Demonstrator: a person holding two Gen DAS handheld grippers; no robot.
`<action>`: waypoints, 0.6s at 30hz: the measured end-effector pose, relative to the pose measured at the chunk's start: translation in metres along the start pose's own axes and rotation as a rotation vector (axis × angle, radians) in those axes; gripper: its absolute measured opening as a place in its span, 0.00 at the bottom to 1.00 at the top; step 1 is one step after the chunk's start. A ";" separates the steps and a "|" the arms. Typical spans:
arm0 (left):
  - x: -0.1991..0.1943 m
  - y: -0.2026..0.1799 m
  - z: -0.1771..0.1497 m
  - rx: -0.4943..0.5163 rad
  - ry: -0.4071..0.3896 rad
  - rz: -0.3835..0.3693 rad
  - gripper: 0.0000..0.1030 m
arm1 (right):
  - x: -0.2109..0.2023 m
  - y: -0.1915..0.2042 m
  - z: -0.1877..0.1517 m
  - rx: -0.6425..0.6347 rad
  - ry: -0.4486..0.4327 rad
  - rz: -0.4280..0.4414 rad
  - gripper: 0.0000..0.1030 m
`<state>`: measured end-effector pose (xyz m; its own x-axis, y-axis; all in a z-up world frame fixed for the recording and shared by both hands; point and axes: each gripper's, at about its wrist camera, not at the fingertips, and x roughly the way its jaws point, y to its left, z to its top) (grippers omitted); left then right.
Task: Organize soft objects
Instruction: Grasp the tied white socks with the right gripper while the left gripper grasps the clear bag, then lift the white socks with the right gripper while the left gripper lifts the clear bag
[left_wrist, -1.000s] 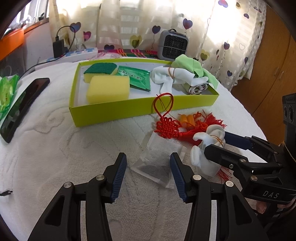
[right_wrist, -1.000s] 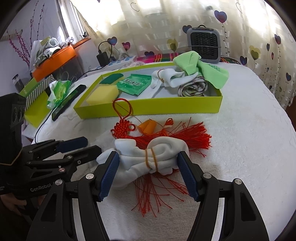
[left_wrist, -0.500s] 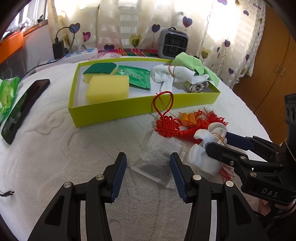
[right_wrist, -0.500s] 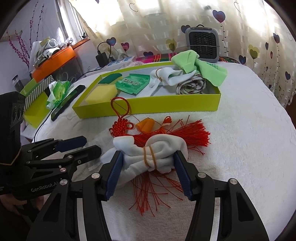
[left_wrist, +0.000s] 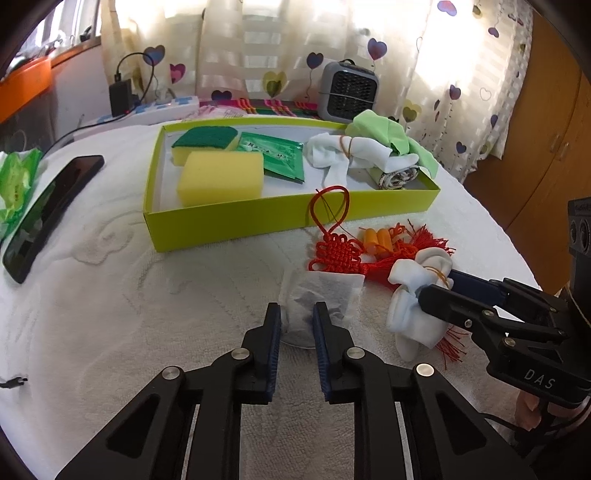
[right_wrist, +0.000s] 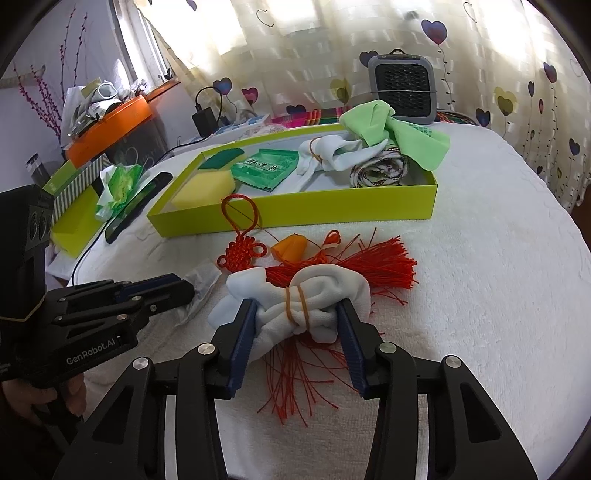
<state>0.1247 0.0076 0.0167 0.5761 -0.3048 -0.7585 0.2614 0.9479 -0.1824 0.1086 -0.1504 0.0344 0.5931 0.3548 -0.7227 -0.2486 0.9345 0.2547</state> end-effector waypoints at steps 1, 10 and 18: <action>-0.001 0.000 0.000 0.000 -0.002 0.000 0.12 | -0.001 0.000 0.000 0.000 -0.001 0.001 0.41; -0.002 0.004 0.000 -0.011 -0.009 -0.003 0.10 | -0.003 -0.001 -0.002 -0.001 -0.015 0.017 0.39; -0.006 0.004 -0.001 -0.018 -0.018 -0.009 0.08 | -0.012 -0.003 -0.001 0.010 -0.049 0.021 0.38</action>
<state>0.1212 0.0131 0.0200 0.5877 -0.3151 -0.7452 0.2526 0.9465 -0.2011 0.1014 -0.1578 0.0412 0.6247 0.3750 -0.6849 -0.2535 0.9270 0.2764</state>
